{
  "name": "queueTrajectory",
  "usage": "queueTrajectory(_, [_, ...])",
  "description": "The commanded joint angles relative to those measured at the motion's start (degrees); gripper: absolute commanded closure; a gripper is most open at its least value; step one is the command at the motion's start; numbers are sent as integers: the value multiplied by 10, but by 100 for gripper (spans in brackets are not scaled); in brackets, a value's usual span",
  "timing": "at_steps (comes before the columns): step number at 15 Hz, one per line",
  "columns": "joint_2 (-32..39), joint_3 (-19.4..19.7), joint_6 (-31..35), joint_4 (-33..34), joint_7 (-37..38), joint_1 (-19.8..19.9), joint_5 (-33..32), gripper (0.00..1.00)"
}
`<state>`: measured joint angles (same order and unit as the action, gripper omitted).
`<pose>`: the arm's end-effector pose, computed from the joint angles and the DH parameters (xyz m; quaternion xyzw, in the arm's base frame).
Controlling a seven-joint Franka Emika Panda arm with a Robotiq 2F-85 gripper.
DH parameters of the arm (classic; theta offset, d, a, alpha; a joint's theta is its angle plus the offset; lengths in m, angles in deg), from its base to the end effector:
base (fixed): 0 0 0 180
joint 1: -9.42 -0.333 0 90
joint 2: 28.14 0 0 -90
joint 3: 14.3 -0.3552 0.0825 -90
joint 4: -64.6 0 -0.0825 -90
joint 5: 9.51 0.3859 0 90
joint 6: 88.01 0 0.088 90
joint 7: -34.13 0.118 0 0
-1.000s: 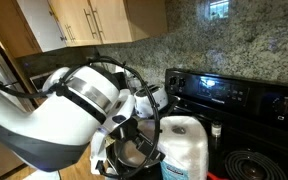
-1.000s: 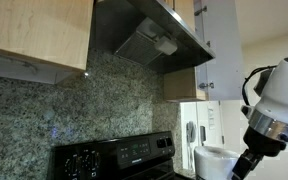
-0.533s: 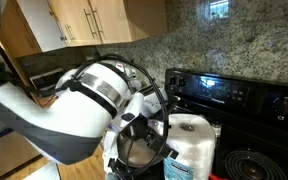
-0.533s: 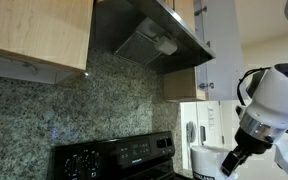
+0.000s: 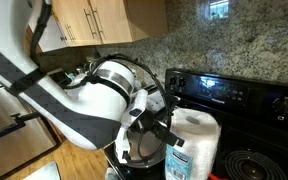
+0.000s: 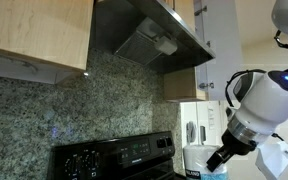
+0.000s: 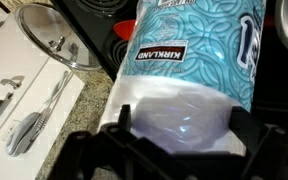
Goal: Pick the paper towels and put them on the pan
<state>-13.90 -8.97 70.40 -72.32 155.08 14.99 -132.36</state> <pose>0.4734 -0.0594 0.2240 0.9186 -0.1064 0.3239 0.1998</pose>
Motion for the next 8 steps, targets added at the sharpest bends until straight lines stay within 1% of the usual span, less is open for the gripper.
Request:
queueTrajectory(1, [33, -14, 23, 32, 47, 6, -50, 0])
queueTrajectory(4, [41, -21, 27, 41, 61, 8, -75, 0])
queueTrajectory(6, [42, -25, 23, 44, 69, 8, -92, 26])
queueTrajectory(7, [44, -25, 19, 45, 68, 7, -93, 32])
queueTrajectory(8, [44, -26, 21, 48, 71, 8, -99, 40])
